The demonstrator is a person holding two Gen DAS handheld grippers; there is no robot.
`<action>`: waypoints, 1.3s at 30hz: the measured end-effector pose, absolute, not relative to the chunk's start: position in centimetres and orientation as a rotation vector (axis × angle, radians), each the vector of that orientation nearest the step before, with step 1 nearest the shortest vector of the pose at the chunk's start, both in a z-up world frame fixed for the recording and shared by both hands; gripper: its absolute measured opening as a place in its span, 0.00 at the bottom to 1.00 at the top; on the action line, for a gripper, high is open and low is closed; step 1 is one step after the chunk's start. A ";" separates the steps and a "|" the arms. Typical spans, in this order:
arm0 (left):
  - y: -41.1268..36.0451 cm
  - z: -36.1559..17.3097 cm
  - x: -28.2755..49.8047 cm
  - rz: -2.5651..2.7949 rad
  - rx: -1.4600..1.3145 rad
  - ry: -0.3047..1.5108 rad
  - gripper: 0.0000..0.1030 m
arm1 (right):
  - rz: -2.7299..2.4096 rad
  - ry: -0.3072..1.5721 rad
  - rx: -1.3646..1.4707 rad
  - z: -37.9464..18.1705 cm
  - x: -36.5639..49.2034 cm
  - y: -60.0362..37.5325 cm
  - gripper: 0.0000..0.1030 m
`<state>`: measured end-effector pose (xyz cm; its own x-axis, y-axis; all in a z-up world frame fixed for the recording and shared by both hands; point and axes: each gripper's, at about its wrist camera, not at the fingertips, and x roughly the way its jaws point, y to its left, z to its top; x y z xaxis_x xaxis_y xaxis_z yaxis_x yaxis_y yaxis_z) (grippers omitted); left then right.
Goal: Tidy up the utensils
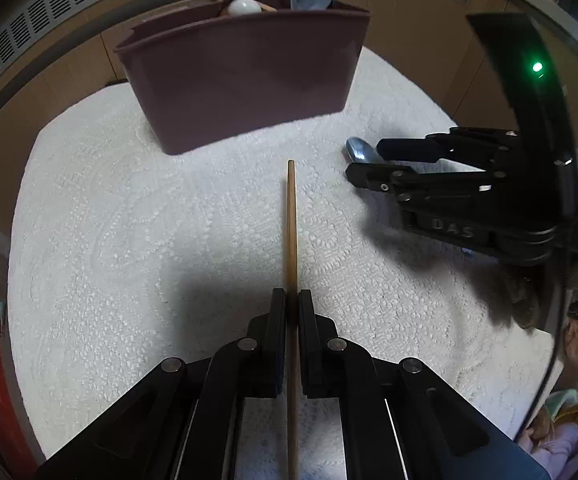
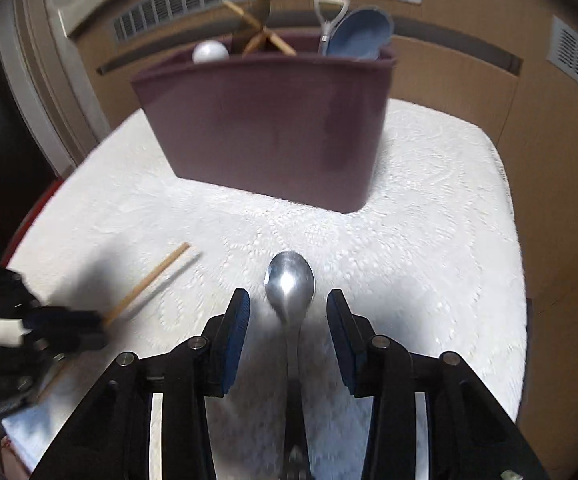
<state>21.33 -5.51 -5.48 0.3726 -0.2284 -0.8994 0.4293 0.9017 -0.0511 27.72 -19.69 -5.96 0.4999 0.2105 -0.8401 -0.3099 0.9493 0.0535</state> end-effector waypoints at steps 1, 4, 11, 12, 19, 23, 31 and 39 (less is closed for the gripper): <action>-5.1 -5.2 21.2 -0.429 0.189 1.097 0.06 | 0.307 0.990 -0.140 -5.9 27.7 -19.3 0.33; -4.1 -4.1 20.6 -0.435 0.123 1.029 0.06 | 0.282 0.969 -0.195 -5.4 27.1 -18.5 0.25; -1.3 -1.6 20.6 -0.464 -0.033 0.896 0.05 | 0.275 0.845 -0.091 -1.1 23.4 -20.0 0.25; -1.2 -1.2 20.4 -0.474 -0.045 0.885 0.05 | 0.273 0.822 -0.071 -0.3 23.0 -20.3 0.25; -4.0 -2.7 22.9 -0.448 0.086 0.998 0.07 | 0.275 0.778 -0.048 2.0 21.6 -20.9 0.25; -4.7 -5.2 24.3 -0.444 0.147 1.108 0.07 | 0.274 0.771 -0.060 2.1 21.3 -20.9 0.25; -6.6 -7.3 25.2 -0.415 0.258 1.176 0.08 | 0.280 0.771 -0.044 1.7 21.0 -21.5 0.25; -4.9 -5.9 22.5 -0.456 0.102 1.025 0.06 | 0.253 0.735 -0.016 2.2 20.2 -21.9 0.25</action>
